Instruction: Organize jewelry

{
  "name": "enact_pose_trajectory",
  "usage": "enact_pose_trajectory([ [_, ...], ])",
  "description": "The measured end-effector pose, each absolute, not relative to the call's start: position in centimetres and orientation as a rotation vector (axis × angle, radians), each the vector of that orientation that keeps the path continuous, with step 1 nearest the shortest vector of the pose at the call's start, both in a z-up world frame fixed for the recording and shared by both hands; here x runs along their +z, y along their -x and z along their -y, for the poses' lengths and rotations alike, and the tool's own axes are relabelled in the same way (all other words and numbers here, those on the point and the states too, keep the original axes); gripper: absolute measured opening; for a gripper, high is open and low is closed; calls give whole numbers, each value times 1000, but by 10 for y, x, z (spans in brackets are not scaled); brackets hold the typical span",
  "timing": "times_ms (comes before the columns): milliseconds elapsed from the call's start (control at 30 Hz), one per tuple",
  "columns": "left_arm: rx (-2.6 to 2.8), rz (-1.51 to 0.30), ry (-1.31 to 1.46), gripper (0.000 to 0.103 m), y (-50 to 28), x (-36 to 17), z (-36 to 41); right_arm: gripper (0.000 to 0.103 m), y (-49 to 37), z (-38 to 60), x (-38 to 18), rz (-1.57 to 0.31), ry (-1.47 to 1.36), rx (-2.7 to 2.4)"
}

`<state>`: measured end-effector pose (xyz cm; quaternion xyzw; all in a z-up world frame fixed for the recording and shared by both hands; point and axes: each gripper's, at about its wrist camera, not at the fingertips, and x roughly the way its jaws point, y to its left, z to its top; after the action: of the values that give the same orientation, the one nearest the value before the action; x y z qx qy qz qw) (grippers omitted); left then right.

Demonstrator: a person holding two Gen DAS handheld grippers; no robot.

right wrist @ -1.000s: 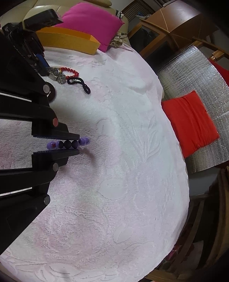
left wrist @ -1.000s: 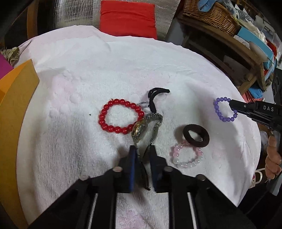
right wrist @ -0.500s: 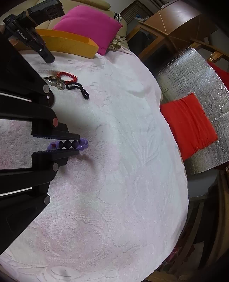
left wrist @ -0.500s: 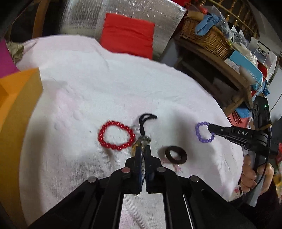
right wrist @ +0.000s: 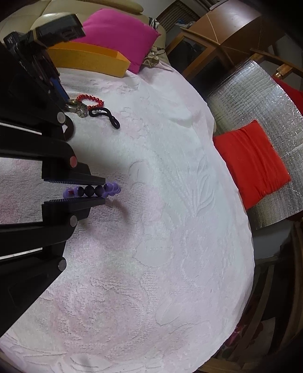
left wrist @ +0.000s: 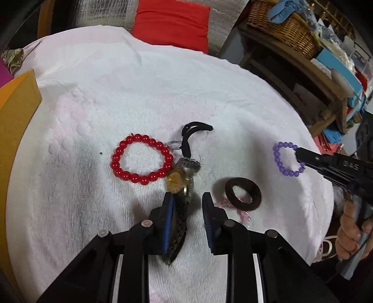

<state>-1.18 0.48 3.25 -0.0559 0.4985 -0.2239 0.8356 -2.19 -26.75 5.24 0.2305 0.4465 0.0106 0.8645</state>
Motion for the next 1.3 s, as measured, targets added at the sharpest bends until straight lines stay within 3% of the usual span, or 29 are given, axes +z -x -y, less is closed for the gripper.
enact_pose_trajectory([
  [100,-473,-1052,166,25,6,31,-5,11,22,274,51,-942,-533,45],
  [267,-464,-1037,180,10,4,29,-3,11,23,280,51,-933,-569,54],
  [700,-554,-911,274,7,28,71,-24,11,23,261,65,-855,-590,143],
  [1300,-396,-616,399,7,80,151,-156,11,18,138,90,-808,-496,391],
])
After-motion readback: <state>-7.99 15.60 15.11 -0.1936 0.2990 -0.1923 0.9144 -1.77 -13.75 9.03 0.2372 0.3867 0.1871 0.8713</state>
